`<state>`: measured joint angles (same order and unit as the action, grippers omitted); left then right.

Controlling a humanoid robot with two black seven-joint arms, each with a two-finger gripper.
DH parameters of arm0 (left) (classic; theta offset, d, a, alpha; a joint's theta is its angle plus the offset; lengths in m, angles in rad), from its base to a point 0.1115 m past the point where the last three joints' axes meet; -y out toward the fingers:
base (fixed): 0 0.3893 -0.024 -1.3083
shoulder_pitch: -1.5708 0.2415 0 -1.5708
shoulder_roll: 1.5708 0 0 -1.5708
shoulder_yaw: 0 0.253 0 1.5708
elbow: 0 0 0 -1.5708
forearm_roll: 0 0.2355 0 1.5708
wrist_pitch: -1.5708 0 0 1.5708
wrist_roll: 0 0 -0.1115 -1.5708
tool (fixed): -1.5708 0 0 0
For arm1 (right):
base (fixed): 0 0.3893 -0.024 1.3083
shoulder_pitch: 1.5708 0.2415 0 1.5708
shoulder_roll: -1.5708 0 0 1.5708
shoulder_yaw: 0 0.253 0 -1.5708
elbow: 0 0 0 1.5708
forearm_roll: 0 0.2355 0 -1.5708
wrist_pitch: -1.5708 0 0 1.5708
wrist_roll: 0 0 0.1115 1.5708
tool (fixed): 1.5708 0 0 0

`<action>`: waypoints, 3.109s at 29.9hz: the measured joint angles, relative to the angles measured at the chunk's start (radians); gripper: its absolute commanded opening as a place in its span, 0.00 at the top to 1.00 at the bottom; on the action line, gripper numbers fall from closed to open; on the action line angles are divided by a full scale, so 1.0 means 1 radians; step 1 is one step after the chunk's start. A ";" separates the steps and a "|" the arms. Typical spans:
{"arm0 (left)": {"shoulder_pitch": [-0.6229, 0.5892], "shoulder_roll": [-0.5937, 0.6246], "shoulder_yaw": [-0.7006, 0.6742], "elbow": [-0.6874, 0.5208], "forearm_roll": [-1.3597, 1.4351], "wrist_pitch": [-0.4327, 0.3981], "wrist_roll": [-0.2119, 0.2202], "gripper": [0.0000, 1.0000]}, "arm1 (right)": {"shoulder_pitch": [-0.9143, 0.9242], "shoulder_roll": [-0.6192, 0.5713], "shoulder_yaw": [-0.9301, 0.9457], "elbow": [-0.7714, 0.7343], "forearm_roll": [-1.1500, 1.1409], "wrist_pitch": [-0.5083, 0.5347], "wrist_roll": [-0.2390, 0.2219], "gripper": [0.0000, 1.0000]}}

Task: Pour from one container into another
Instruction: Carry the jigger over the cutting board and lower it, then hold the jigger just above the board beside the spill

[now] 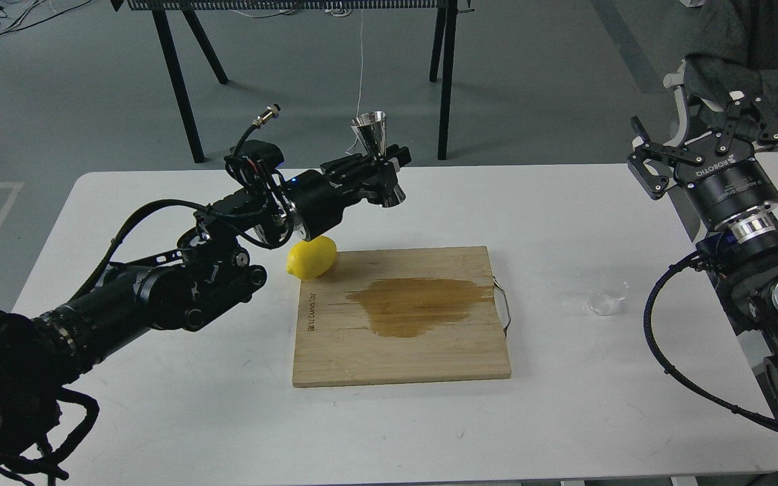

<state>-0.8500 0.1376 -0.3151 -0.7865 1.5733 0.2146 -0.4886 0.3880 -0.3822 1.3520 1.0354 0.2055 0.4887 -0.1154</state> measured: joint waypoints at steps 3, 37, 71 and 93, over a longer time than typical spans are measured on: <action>0.039 -0.046 0.006 0.003 0.006 0.019 0.000 0.87 | 0.004 0.001 -0.003 -0.001 0.000 0.000 0.000 0.01; 0.191 -0.138 0.084 0.357 0.103 0.274 0.000 0.87 | 0.192 -0.002 -0.034 -0.072 0.003 0.000 -0.012 0.01; 0.226 -0.138 0.148 0.210 0.099 0.255 0.000 0.76 | 0.179 -0.001 -0.064 -0.081 0.002 0.000 -0.012 0.01; 0.226 -0.138 0.146 0.210 0.098 0.264 0.000 0.62 | 0.178 -0.007 -0.060 -0.081 0.002 0.000 -0.010 0.01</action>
<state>-0.6243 0.0000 -0.1688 -0.5767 1.6714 0.4784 -0.4887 0.5663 -0.3887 1.2916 0.9545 0.2071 0.4887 -0.1259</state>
